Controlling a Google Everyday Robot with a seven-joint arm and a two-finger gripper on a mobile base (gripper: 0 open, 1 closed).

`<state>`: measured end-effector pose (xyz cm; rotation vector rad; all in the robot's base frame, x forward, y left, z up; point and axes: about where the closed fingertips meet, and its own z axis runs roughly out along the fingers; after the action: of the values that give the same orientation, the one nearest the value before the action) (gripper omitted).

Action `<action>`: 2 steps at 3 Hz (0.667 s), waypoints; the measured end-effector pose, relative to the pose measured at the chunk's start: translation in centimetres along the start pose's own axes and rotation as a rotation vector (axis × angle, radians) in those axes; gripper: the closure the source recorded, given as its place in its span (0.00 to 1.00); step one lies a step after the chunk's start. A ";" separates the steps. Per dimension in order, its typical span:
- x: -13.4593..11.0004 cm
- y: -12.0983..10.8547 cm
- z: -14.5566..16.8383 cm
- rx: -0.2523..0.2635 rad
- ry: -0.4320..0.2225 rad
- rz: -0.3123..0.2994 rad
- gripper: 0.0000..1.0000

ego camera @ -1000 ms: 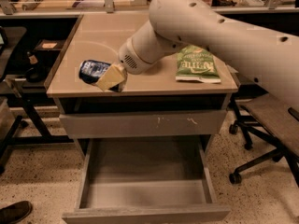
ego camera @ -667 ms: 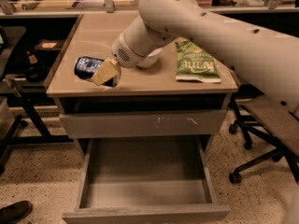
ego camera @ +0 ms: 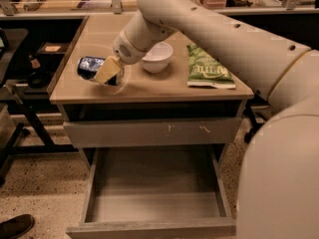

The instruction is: Pick pepsi can from middle drawer and place on counter

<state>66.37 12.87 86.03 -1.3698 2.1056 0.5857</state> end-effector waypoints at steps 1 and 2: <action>-1.0 -0.8 1.7 -0.019 0.013 -0.016 1.00; -1.8 -1.0 3.4 -0.031 0.023 -0.032 1.00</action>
Offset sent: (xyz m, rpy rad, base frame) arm 0.0342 0.0436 -0.0184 -0.0260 0.0038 0.0611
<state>68.65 15.84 84.61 -1.4306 2.0972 0.5942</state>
